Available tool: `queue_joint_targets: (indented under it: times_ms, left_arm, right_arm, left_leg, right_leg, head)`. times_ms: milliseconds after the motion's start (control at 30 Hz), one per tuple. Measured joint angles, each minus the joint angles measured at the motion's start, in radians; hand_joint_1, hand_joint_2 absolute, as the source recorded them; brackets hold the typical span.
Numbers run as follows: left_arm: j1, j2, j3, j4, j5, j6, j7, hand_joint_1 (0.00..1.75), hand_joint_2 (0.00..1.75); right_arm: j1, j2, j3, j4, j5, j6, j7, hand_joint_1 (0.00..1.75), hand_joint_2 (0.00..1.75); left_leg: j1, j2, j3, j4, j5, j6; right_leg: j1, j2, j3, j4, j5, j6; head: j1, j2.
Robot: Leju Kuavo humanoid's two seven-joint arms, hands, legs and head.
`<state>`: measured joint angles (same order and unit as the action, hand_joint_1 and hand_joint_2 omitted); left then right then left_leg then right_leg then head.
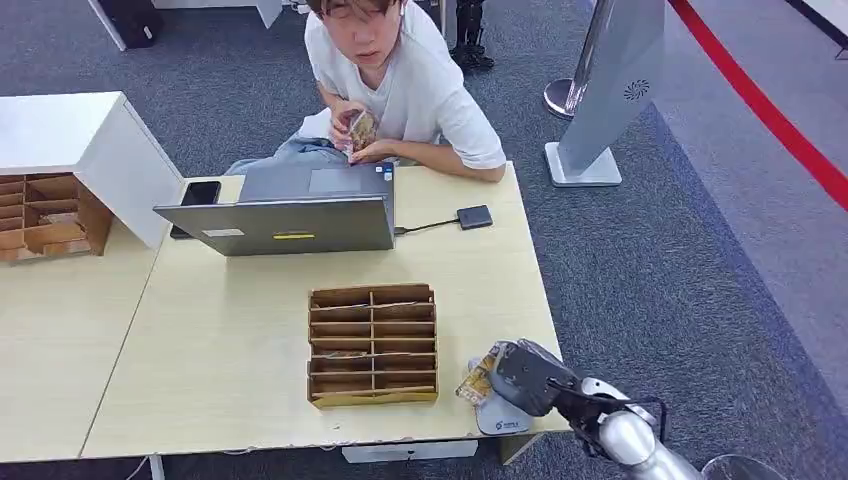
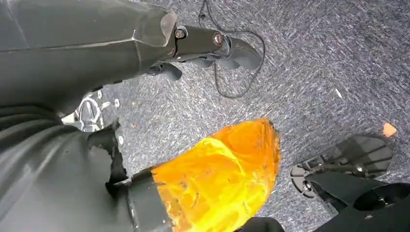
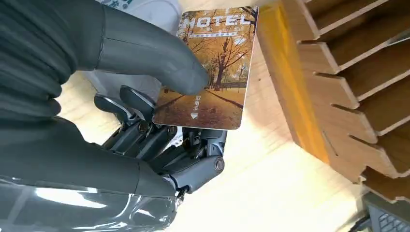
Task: Pass the card to the sensor for recognition and then transmit it.
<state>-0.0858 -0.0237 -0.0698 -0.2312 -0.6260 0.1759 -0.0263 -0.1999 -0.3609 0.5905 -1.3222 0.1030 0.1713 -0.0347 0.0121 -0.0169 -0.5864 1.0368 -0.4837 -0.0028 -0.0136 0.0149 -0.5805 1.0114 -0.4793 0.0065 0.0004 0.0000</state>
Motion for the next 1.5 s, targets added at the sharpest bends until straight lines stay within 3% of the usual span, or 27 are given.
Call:
queue_joint_targets:
  times_ms: [600, 1500]
  left_arm:
    - [-0.002, 0.0, 0.0, 0.0, -0.009, 0.0, 0.003, 0.0, 0.0]
    - [-0.004, -0.001, 0.0, 0.0, -0.018, -0.004, 0.011, 0.0, 0.0]
  right_arm:
    - [0.034, -0.01, -0.044, 0.028, -0.004, -0.002, -0.003, 1.75, 1.75]
    - [0.038, 0.003, -0.047, 0.029, 0.121, -0.045, 0.054, 1.75, 1.75]
  left_leg:
    - [0.0, 0.0, 0.0, 0.0, 0.0, 0.0]
    - [0.0, 0.0, 0.001, 0.0, 0.0, 0.0]
  right_leg:
    - [0.0, 0.0, 0.0, 0.0, 0.0, 0.0]
    - [0.0, 0.0, 0.001, 0.0, 0.0, 0.0]
  head:
    - [0.0, 0.0]
    - [0.0, 0.0]
